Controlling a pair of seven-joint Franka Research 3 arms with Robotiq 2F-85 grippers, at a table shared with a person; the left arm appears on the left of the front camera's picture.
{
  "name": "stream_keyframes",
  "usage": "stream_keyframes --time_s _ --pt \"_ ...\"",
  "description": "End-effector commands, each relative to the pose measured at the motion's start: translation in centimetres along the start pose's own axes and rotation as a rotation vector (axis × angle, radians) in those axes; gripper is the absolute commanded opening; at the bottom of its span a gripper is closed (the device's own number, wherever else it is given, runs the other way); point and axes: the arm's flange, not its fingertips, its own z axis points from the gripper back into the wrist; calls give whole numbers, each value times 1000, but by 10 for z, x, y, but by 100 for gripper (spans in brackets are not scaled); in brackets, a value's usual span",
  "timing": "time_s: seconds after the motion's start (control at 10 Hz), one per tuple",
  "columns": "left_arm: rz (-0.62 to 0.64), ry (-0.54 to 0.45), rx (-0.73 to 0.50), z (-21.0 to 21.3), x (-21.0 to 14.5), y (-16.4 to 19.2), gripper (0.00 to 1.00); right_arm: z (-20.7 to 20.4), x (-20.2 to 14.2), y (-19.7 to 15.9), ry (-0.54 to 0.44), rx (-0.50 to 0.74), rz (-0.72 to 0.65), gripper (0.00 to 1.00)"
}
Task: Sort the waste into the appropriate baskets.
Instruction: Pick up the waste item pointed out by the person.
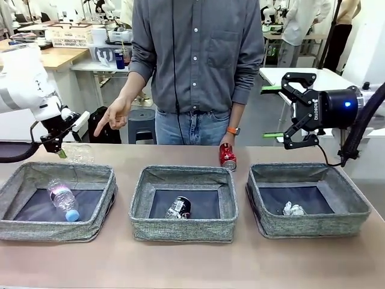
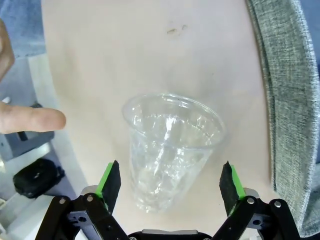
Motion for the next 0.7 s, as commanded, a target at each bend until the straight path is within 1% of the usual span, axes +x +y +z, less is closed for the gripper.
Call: stream_keyframes --time_s 0.0,0.2,0.5,0.6 --pt "41 29 -22 -14 -6 10 100 -2 -2 4 12 16 -7 100" --pt "40 19 -87 -30 -8 9 100 -2 -2 4 12 16 -7 100" --pt "35 -17 -94 -34 -7 8 100 -2 -2 4 12 16 -7 100" --pt "44 -10 -95 -36 -6 9 100 -2 -2 4 12 16 -7 100"
